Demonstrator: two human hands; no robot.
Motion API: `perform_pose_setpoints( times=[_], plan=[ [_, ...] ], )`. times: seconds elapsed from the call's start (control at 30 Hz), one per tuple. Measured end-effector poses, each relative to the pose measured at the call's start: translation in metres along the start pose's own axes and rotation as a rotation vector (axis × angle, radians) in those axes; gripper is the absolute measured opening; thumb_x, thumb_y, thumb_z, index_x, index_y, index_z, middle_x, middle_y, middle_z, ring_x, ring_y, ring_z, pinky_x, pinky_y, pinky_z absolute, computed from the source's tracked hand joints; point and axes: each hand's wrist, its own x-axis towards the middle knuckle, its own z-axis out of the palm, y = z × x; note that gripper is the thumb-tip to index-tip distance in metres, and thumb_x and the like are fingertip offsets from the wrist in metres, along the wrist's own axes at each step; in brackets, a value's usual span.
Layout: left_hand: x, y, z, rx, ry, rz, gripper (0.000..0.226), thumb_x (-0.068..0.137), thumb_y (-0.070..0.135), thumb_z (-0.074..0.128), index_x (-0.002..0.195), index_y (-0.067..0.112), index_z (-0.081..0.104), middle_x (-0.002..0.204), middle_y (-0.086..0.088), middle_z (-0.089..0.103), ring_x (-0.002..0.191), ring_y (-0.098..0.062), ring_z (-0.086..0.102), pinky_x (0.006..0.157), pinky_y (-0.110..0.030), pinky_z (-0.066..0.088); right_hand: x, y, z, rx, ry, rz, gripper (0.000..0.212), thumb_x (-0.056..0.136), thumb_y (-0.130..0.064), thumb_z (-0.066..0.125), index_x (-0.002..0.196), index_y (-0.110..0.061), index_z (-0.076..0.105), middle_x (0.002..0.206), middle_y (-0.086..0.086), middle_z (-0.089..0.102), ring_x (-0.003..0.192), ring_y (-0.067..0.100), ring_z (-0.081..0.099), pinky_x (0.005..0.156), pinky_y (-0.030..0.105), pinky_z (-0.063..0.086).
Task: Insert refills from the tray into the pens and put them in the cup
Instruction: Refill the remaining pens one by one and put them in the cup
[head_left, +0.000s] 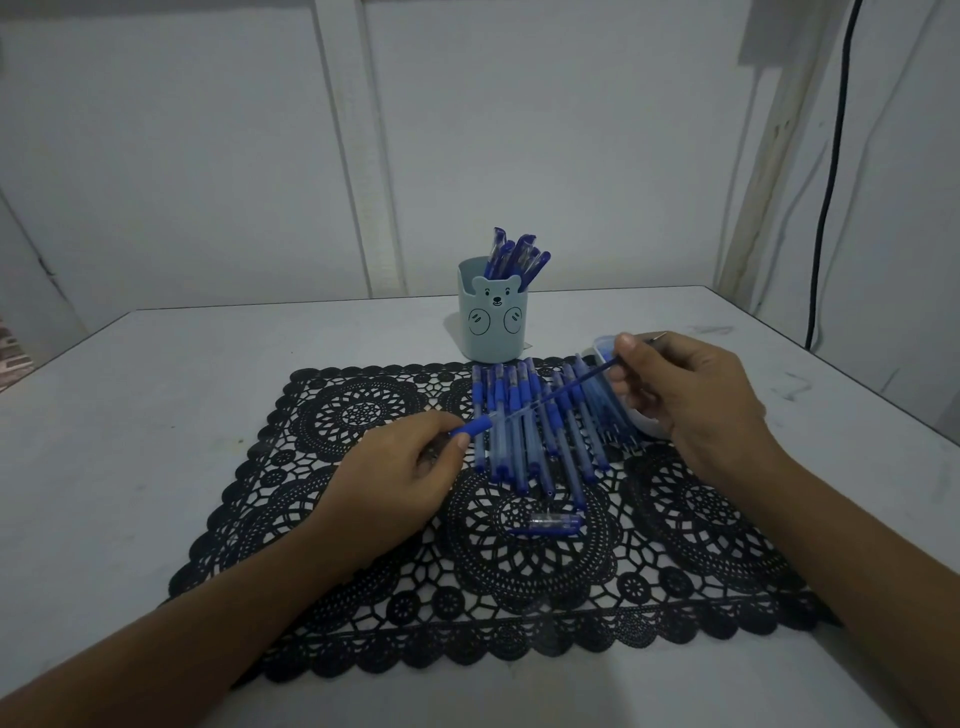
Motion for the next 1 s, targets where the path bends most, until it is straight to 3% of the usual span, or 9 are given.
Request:
perform_pose_setpoints(
  times=[0.47,0.63,1.0],
  plan=[
    [-0.0002,0.0021,-0.0002,-0.005,-0.006,-0.006,0.015,0.085,0.042,0.040,0.089,0.036,0.054,0.068,0.005,0.060,0.063,-0.012,0.054,0.058,-0.037,0.046,0.0006,0.0015,0.0006,0.081,0.008,0.014,0.015,0.076,-0.022,0.059,0.076,-0.008,0.063,0.056,-0.004,0.064,0.052,0.006,0.056,0.052,0.014,0.048],
    [-0.0006,0.0015,-0.0011,-0.025,0.006,0.037,0.014,0.082,0.050,0.034,0.083,0.047,0.048,0.067,0.004,0.060,0.066,-0.015,0.054,0.056,-0.029,0.042,0.0020,0.0029,0.0002,0.121,0.011,0.058,0.012,0.082,-0.016,0.057,0.077,-0.006,0.062,0.056,-0.003,0.063,0.052,0.006,0.056,0.052,0.014,0.048],
    [-0.0024,0.0045,-0.0024,-0.086,0.024,0.087,0.012,0.084,0.045,0.038,0.086,0.047,0.050,0.067,0.003,0.060,0.067,-0.016,0.055,0.055,-0.025,0.042,0.0048,0.0103,-0.0022,0.143,-0.006,0.184,0.014,0.083,-0.019,0.057,0.075,-0.009,0.061,0.058,-0.003,0.063,0.054,0.006,0.055,0.051,0.015,0.048]
  ],
)
